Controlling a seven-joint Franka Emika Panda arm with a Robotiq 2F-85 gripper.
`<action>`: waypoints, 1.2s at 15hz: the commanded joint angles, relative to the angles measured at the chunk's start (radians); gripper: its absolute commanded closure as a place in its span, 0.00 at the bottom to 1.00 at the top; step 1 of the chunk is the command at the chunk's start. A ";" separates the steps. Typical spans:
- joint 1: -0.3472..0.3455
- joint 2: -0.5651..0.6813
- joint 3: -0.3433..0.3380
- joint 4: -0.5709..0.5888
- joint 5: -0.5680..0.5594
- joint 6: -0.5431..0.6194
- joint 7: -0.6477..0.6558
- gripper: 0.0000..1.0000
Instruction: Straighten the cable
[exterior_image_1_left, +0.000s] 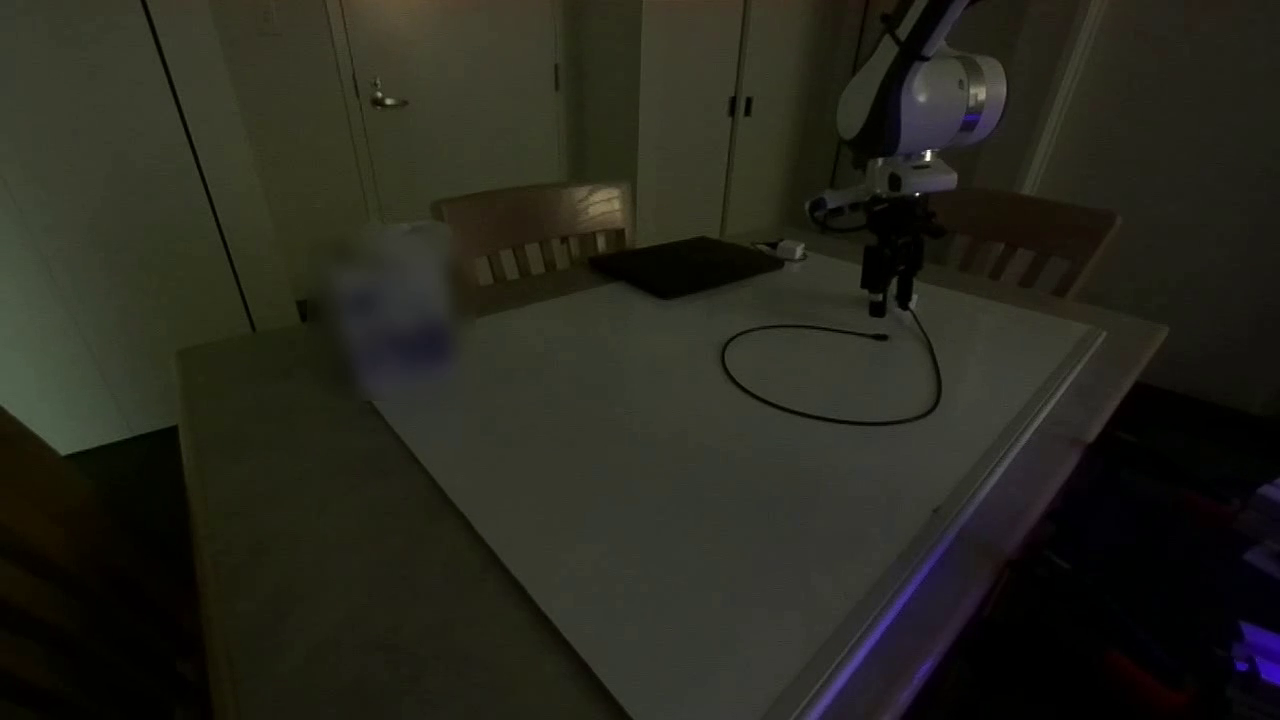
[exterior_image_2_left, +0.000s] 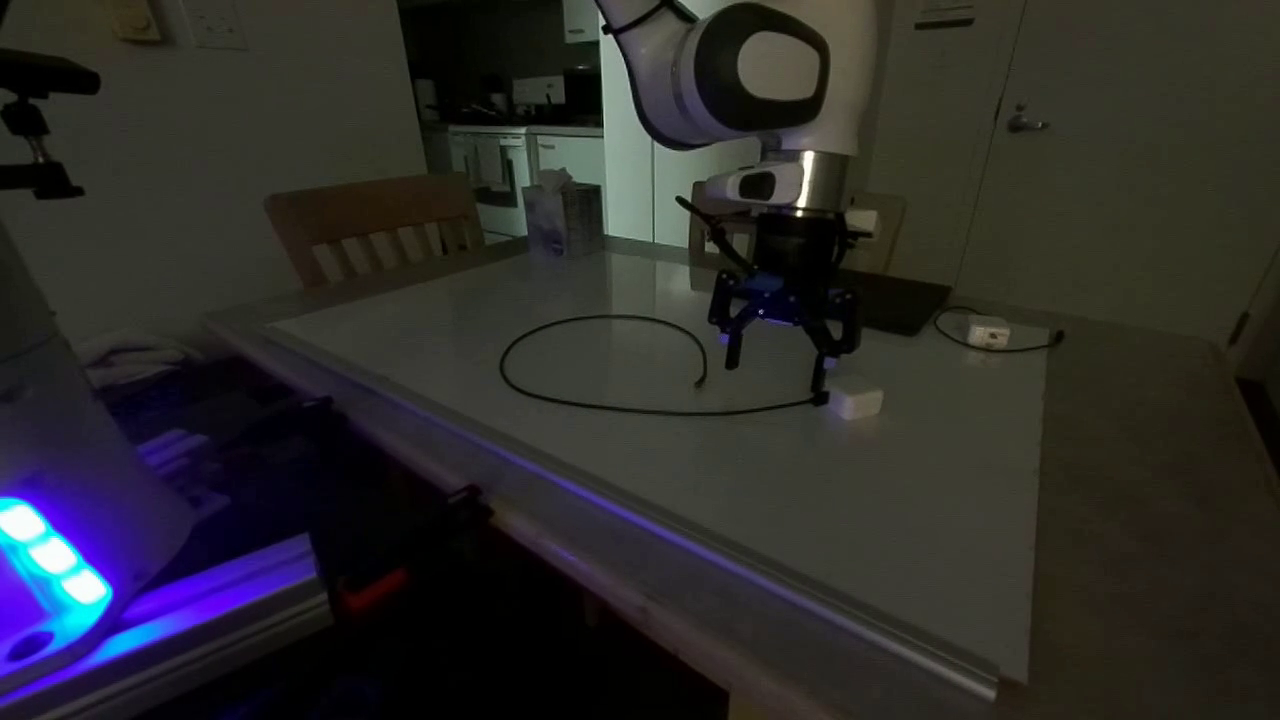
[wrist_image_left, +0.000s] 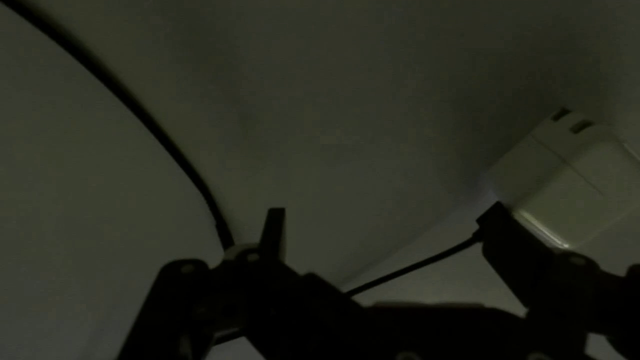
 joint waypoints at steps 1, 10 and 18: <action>-0.038 -0.013 0.042 -0.013 -0.059 0.011 0.026 0.00; -0.028 -0.105 0.076 -0.196 -0.109 0.140 0.038 0.00; -0.016 -0.187 0.031 -0.257 -0.193 0.135 0.033 0.00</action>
